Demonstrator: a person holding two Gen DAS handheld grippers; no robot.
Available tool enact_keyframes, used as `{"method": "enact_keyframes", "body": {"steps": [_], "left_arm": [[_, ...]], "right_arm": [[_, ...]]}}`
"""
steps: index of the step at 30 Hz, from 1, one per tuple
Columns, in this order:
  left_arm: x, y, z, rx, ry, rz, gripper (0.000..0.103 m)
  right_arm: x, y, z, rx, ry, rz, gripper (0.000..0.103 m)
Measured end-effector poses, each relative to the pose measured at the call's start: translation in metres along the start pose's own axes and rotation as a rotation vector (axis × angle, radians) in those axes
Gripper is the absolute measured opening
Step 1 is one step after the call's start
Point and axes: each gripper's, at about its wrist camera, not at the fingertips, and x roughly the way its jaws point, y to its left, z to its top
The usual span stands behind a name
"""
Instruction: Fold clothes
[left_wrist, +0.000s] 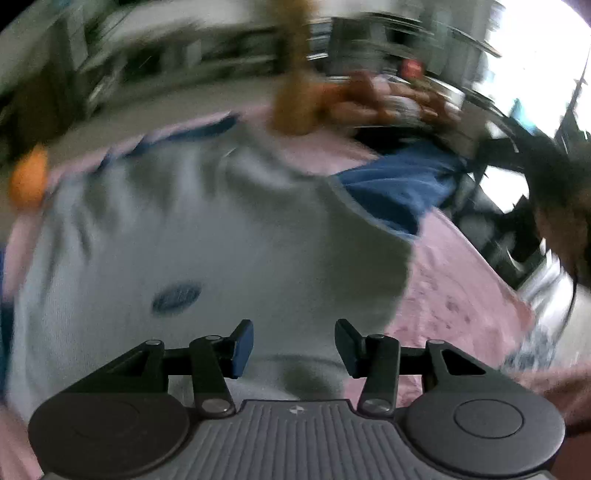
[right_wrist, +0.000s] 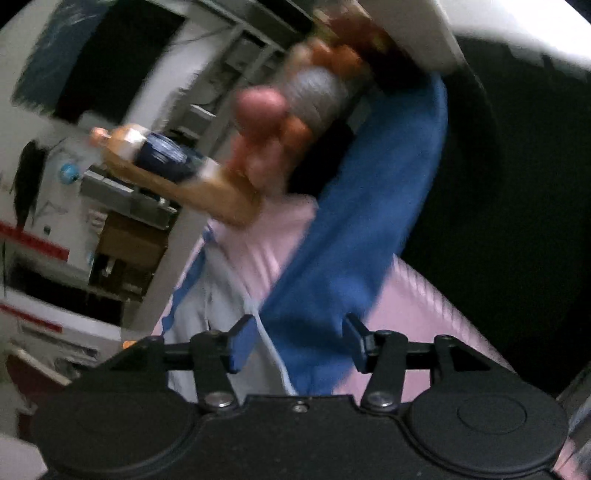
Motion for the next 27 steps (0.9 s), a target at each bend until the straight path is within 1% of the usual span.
{"method": "enact_keyframes", "body": {"steps": [2,3,5,7,8,9,11,12,13,17,19,21,24,25,27], "left_arm": [[0.006,0.009,-0.006,-0.047,0.030,-0.006,0.047],[0.008,0.011,-0.009,-0.052,0.038,-0.004,0.047],[0.009,0.011,-0.016,-0.043,0.044,0.003,0.047],[0.009,0.010,-0.019,-0.032,0.041,0.008,0.047],[0.009,0.011,-0.020,-0.029,0.039,0.013,0.047],[0.009,0.011,-0.021,-0.026,0.038,0.017,0.047],[0.008,0.012,-0.023,-0.022,0.037,0.024,0.047],[0.008,0.012,-0.024,-0.019,0.036,0.028,0.048],[0.008,0.013,-0.024,-0.017,0.035,0.032,0.048],[0.008,0.016,-0.027,-0.012,0.037,0.045,0.047],[0.008,0.021,-0.030,-0.020,0.048,0.047,0.047],[0.004,0.026,-0.033,-0.025,0.054,0.059,0.047],[-0.010,0.041,-0.040,-0.046,0.040,0.064,0.047],[-0.016,0.048,-0.042,-0.065,0.034,0.059,0.047],[-0.030,0.063,-0.046,-0.103,0.009,0.061,0.047]], "right_arm": [[0.002,-0.003,-0.015,0.053,0.027,0.038,0.040],[0.003,-0.005,-0.023,0.079,0.041,0.057,0.037],[0.013,-0.008,-0.024,0.089,0.024,0.042,0.037],[0.022,-0.009,-0.022,0.091,-0.014,0.015,0.037],[0.026,-0.009,-0.022,0.079,-0.028,0.009,0.036],[0.030,-0.007,-0.023,0.058,-0.037,0.008,0.031],[0.037,-0.001,-0.024,-0.001,-0.049,-0.009,0.030],[0.039,0.004,-0.027,-0.052,-0.049,-0.034,0.022],[0.041,0.009,-0.029,-0.103,-0.048,-0.058,0.002],[0.024,0.026,-0.041,-0.237,-0.130,-0.231,0.002],[0.025,0.026,-0.041,-0.273,-0.121,-0.290,0.003],[0.023,0.028,-0.041,-0.290,-0.111,-0.313,0.004],[0.009,0.035,-0.048,-0.298,-0.139,-0.375,0.012],[0.000,0.037,-0.052,-0.297,-0.154,-0.380,0.012],[-0.013,0.042,-0.062,-0.289,-0.164,-0.345,0.013]]}}
